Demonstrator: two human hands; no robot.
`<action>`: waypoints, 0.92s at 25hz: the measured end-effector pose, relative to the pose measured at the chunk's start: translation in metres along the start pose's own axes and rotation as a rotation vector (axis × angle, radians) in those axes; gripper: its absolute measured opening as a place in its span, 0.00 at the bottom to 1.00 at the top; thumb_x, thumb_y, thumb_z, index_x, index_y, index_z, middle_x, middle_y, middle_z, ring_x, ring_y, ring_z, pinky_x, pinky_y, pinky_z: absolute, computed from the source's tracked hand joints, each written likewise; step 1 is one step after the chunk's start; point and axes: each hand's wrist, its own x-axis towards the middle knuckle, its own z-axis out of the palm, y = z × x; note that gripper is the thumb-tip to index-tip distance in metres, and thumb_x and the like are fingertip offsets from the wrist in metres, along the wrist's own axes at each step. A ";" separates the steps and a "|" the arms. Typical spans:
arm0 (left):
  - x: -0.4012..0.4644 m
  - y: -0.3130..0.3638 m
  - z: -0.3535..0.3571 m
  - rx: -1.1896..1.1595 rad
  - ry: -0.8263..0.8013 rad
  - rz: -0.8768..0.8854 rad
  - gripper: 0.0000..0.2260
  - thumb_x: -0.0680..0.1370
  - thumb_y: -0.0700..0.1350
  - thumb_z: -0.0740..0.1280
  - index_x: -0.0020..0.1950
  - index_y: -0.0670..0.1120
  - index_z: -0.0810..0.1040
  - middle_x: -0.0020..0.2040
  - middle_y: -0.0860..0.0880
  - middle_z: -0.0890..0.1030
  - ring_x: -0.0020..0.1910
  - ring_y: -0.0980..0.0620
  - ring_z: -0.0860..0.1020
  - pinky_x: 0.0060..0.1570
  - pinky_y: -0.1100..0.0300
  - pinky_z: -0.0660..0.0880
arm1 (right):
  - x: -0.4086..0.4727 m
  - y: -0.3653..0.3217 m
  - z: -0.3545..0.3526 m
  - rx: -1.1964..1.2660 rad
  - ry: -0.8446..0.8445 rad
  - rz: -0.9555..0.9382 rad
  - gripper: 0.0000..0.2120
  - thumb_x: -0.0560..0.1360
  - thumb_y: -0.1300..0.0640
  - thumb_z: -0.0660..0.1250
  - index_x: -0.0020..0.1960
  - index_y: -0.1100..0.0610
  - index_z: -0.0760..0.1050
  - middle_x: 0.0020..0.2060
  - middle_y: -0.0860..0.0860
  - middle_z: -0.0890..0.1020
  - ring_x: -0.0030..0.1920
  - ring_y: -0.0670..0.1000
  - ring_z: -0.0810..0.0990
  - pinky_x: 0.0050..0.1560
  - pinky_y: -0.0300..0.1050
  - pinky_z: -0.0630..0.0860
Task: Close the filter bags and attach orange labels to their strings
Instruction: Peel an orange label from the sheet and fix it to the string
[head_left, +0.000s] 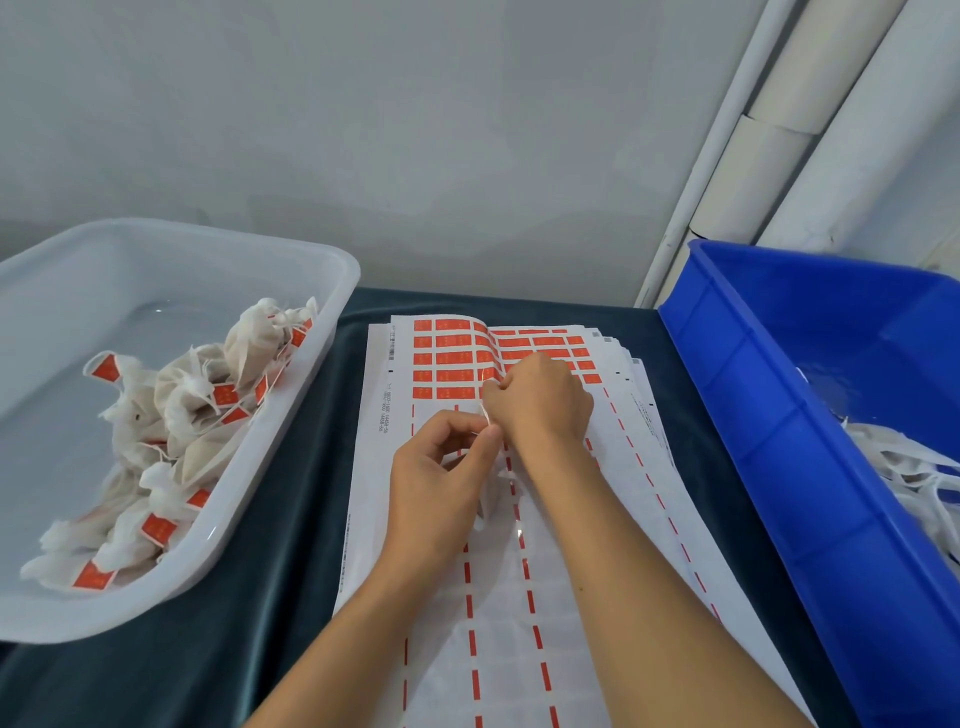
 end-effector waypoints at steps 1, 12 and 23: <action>0.000 0.000 0.000 0.008 -0.002 0.000 0.04 0.82 0.50 0.71 0.48 0.56 0.84 0.46 0.60 0.85 0.50 0.59 0.83 0.45 0.67 0.80 | 0.003 0.000 -0.002 0.000 -0.010 0.003 0.14 0.78 0.40 0.70 0.47 0.51 0.81 0.38 0.47 0.83 0.30 0.48 0.78 0.31 0.36 0.63; 0.000 0.001 -0.001 0.000 -0.004 0.023 0.04 0.82 0.48 0.71 0.48 0.55 0.85 0.46 0.60 0.86 0.50 0.59 0.83 0.47 0.74 0.77 | 0.001 0.000 -0.001 -0.125 0.040 -0.101 0.15 0.77 0.39 0.70 0.45 0.49 0.72 0.40 0.48 0.80 0.28 0.47 0.68 0.36 0.39 0.63; 0.001 0.000 0.000 0.001 0.012 0.006 0.04 0.82 0.50 0.71 0.48 0.57 0.84 0.46 0.61 0.85 0.50 0.60 0.83 0.48 0.64 0.79 | 0.001 -0.003 0.001 -0.079 0.017 -0.098 0.13 0.77 0.42 0.72 0.46 0.50 0.73 0.39 0.47 0.77 0.27 0.47 0.68 0.30 0.36 0.58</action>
